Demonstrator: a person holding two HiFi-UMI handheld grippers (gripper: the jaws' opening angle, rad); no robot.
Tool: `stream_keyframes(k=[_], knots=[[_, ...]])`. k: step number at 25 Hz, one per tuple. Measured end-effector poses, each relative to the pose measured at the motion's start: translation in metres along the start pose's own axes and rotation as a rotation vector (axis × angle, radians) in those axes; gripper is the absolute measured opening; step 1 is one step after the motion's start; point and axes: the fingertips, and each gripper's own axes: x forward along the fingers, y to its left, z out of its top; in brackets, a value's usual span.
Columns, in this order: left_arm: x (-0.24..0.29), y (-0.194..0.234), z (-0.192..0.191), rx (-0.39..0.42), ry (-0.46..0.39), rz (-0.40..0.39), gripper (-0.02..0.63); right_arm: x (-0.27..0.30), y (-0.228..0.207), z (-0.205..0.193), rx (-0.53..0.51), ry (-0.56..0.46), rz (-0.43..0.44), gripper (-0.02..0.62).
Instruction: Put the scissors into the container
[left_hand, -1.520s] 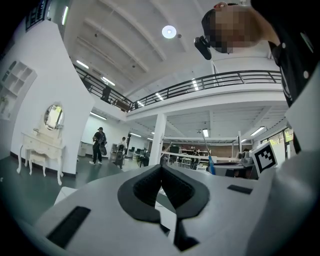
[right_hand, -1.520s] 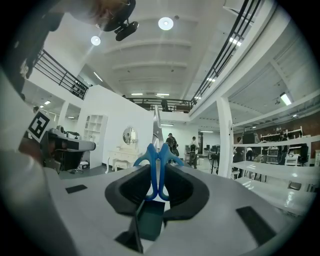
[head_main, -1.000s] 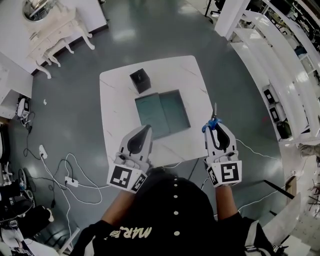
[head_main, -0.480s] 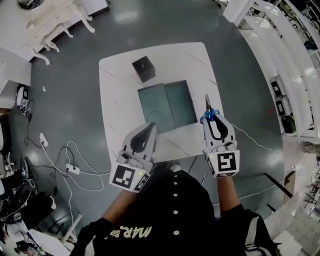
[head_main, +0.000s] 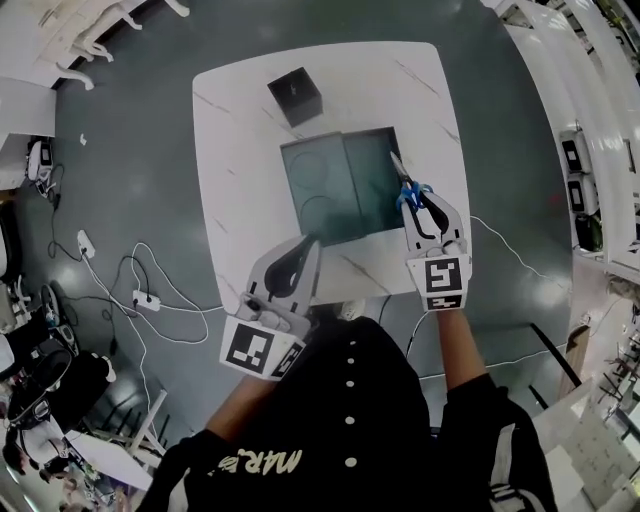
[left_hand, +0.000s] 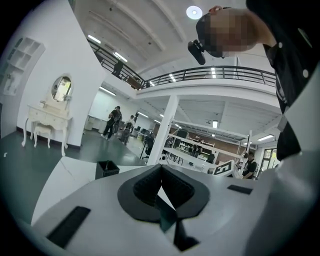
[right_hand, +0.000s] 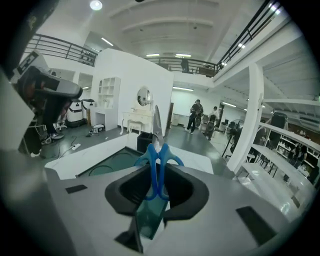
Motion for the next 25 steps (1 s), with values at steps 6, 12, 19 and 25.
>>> stream_keyframes(k=[6,12,19,25], knots=[[0.010,0.016,-0.024,-0.020,0.059,0.015,0.026,0.048,0.014,-0.045,0.024,0.134,0.052,0.099],[0.013,0.028,-0.044,-0.063,0.103,0.015,0.026,0.078,0.023,-0.089,0.044,0.289,0.092,0.100],[0.017,0.041,-0.058,-0.082,0.123,0.032,0.026,0.102,0.028,-0.118,0.038,0.428,0.122,0.100],[0.014,0.053,-0.067,-0.100,0.134,0.051,0.026,0.115,0.035,-0.128,0.030,0.515,0.132,0.100]])
